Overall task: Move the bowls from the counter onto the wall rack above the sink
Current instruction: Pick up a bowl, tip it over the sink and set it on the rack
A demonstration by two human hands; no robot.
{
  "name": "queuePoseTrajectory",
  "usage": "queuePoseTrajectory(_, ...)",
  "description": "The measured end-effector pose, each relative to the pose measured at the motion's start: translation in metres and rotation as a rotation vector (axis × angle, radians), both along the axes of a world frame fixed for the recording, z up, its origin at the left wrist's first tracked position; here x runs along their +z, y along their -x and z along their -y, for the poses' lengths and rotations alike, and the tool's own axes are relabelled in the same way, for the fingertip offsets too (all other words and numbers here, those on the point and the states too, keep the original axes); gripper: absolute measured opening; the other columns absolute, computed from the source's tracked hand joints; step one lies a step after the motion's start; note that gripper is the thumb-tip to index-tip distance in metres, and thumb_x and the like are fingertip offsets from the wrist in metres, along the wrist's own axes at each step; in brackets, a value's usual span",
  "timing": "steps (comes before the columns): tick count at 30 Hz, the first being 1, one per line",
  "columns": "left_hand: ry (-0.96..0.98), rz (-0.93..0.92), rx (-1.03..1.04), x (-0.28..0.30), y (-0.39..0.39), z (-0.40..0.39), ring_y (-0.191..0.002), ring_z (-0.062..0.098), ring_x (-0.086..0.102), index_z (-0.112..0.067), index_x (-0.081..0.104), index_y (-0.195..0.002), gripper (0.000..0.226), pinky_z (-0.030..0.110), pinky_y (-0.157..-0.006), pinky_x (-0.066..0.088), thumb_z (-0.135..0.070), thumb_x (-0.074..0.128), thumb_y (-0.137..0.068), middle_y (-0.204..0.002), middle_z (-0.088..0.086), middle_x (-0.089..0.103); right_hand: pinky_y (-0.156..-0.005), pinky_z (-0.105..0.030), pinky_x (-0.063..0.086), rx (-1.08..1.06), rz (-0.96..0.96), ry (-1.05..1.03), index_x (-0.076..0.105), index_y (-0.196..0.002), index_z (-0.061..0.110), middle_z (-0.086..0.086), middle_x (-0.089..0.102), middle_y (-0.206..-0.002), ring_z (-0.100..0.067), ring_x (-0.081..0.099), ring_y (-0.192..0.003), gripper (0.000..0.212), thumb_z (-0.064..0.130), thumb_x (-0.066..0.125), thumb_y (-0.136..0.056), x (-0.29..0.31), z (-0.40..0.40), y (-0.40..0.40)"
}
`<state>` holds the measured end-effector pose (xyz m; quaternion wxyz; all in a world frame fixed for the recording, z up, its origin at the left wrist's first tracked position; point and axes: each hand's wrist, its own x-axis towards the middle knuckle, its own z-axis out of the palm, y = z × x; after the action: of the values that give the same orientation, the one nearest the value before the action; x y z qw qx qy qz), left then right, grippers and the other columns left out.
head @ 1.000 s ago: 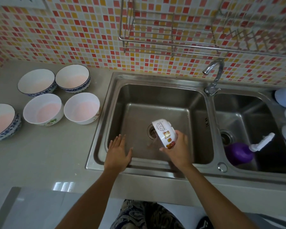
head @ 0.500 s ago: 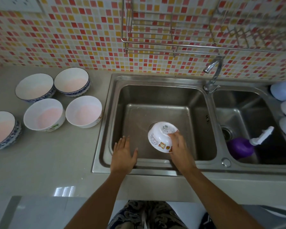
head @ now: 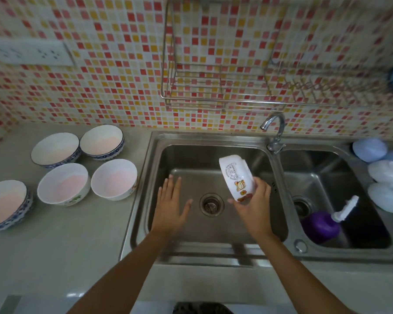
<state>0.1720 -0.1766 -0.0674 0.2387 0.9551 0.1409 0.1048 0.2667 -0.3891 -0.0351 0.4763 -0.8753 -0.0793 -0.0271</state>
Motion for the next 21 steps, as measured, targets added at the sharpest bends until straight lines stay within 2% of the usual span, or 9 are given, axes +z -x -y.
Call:
queuePoseTrajectory(3, -0.129, 0.199, -0.028, 0.056, -0.046, -0.004, -0.145, 0.020, -0.011, -0.013, 0.013, -0.149, 0.065, 0.043, -0.118, 0.004, -0.035, 0.039, -0.094, -0.158, 0.009, -0.003, -0.087, -0.034, 0.056, -0.007, 0.006, -0.153, 0.043, -0.130, 0.021, -0.002, 0.045, -0.127, -0.017, 0.055, -0.111, 0.093, 0.030, 0.094, -0.053, 0.026, 0.005, -0.016)
queuePoseTrajectory(4, -0.158, 0.255, -0.017, 0.077, -0.060, -0.005, -0.145, 0.018, -0.013, -0.013, 0.014, -0.149, 0.064, 0.041, -0.118, 0.002, -0.030, 0.042, -0.094, -0.158, 0.008, -0.002, -0.083, -0.035, 0.058, -0.007, 0.010, -0.224, 0.043, -0.127, 0.027, 0.001, 0.049, -0.126, -0.016, 0.057, -0.110, 0.091, 0.036, 0.093, -0.052, 0.036, 0.007, -0.020)
queuePoseTrajectory(5, -0.170, 0.311, -0.007, 0.098, -0.074, -0.004, -0.145, 0.016, -0.014, -0.014, 0.013, -0.149, 0.064, 0.038, -0.117, -0.003, -0.026, 0.044, -0.094, -0.158, 0.006, -0.002, -0.079, -0.031, 0.058, -0.003, 0.006, -0.304, 0.043, -0.125, 0.031, 0.003, 0.052, -0.125, -0.014, 0.059, -0.109, 0.088, 0.036, 0.093, -0.052, 0.048, 0.008, -0.024)
queuePoseTrajectory(7, -0.190, 0.415, -0.023, 0.136, -0.097, -0.003, -0.145, 0.016, -0.010, -0.016, 0.013, -0.149, 0.065, 0.032, -0.117, -0.008, -0.021, 0.046, -0.093, -0.158, 0.005, 0.002, -0.073, -0.019, 0.056, 0.018, -0.026, -0.449, 0.042, -0.124, 0.032, 0.008, 0.057, -0.122, -0.010, 0.060, -0.108, 0.082, 0.021, 0.091, -0.060, 0.071, 0.010, -0.029)
queuePoseTrajectory(9, -0.254, 0.473, -0.049, 0.164, -0.118, -0.002, -0.146, 0.018, -0.005, -0.013, 0.016, -0.149, 0.062, 0.031, -0.118, -0.008, -0.020, 0.044, -0.094, -0.158, 0.006, 0.007, -0.075, -0.016, 0.054, 0.053, -0.056, -0.537, 0.041, -0.127, 0.033, 0.015, 0.056, -0.122, -0.007, 0.059, -0.110, 0.079, 0.016, 0.088, -0.065, 0.087, 0.014, -0.036)
queuePoseTrajectory(12, -0.357, 0.437, -0.065, 0.185, -0.143, -0.005, -0.146, 0.019, -0.006, -0.012, 0.012, -0.149, 0.058, 0.035, -0.118, -0.006, -0.023, 0.036, -0.097, -0.158, 0.007, 0.006, -0.090, -0.034, 0.056, 0.065, -0.135, -0.671, 0.044, -0.131, 0.032, 0.012, 0.055, -0.129, -0.015, 0.057, -0.119, 0.077, 0.027, 0.086, -0.066, 0.104, 0.019, -0.045)
queuePoseTrajectory(16, -0.437, 0.260, -0.037, 0.183, -0.165, -0.016, -0.144, 0.021, -0.015, -0.014, -0.003, -0.150, 0.058, 0.042, -0.118, -0.005, -0.040, 0.011, -0.100, -0.158, 0.006, -0.010, -0.078, -0.034, 0.060, 0.067, -0.267, -0.915, 0.052, -0.133, 0.023, 0.002, 0.057, -0.132, -0.022, 0.062, -0.113, 0.056, 0.018, 0.073, -0.082, 0.118, 0.023, -0.052)
queuePoseTrajectory(18, -0.453, 0.181, -0.002, 0.177, -0.169, -0.022, -0.142, 0.021, -0.021, -0.015, -0.009, -0.149, 0.061, 0.042, -0.118, -0.009, -0.045, 0.003, -0.097, -0.157, 0.005, -0.015, -0.075, -0.036, 0.060, 0.080, -0.295, -0.961, 0.056, -0.130, 0.023, -0.001, 0.062, -0.129, -0.024, 0.065, -0.110, 0.055, 0.024, 0.073, -0.077, 0.123, 0.026, -0.054)
queuePoseTrajectory(21, -0.519, 0.134, 0.023, 0.171, -0.170, -0.026, -0.140, 0.021, -0.025, -0.014, -0.010, -0.148, 0.061, 0.039, -0.114, -0.016, -0.045, 0.003, -0.098, -0.156, 0.005, -0.017, -0.071, -0.037, 0.060, 0.081, -0.344, -1.000, 0.056, -0.130, 0.019, -0.003, 0.065, -0.125, -0.024, 0.068, -0.105, 0.058, 0.028, 0.072, -0.074, 0.134, 0.027, -0.059)
